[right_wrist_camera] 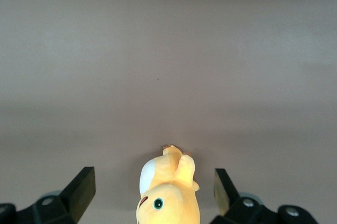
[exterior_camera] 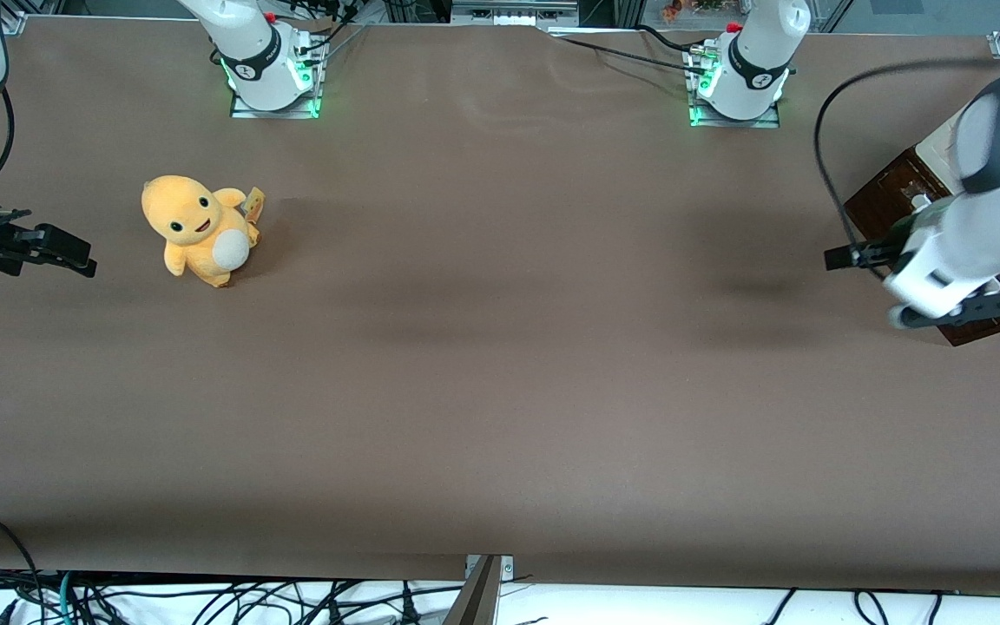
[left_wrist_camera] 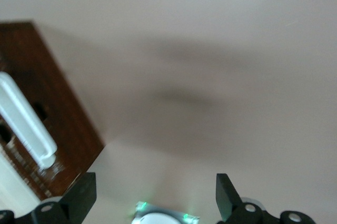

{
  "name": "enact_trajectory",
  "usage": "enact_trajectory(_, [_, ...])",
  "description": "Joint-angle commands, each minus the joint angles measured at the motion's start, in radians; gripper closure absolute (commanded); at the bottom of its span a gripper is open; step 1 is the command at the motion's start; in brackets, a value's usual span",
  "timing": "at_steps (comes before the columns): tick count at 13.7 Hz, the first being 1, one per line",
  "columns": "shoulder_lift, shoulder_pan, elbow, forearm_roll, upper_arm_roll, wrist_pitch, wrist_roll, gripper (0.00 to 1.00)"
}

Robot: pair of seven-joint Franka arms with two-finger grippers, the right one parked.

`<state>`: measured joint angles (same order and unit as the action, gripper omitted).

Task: Open lower drawer with left arm only
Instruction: 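Lower the left gripper to the lower drawer's white handle and grasp it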

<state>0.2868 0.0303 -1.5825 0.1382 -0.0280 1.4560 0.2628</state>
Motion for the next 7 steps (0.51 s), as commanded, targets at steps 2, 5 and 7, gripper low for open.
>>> enact_trajectory(2, [0.171, 0.010, 0.018, 0.210, 0.003, -0.092, 0.099, 0.00])
enact_trajectory(5, [0.280, -0.001, 0.013, 0.361, 0.008, -0.170, 0.159, 0.00])
enact_trajectory(7, [0.353, -0.004, 0.003, 0.473, 0.008, -0.209, 0.213, 0.00])
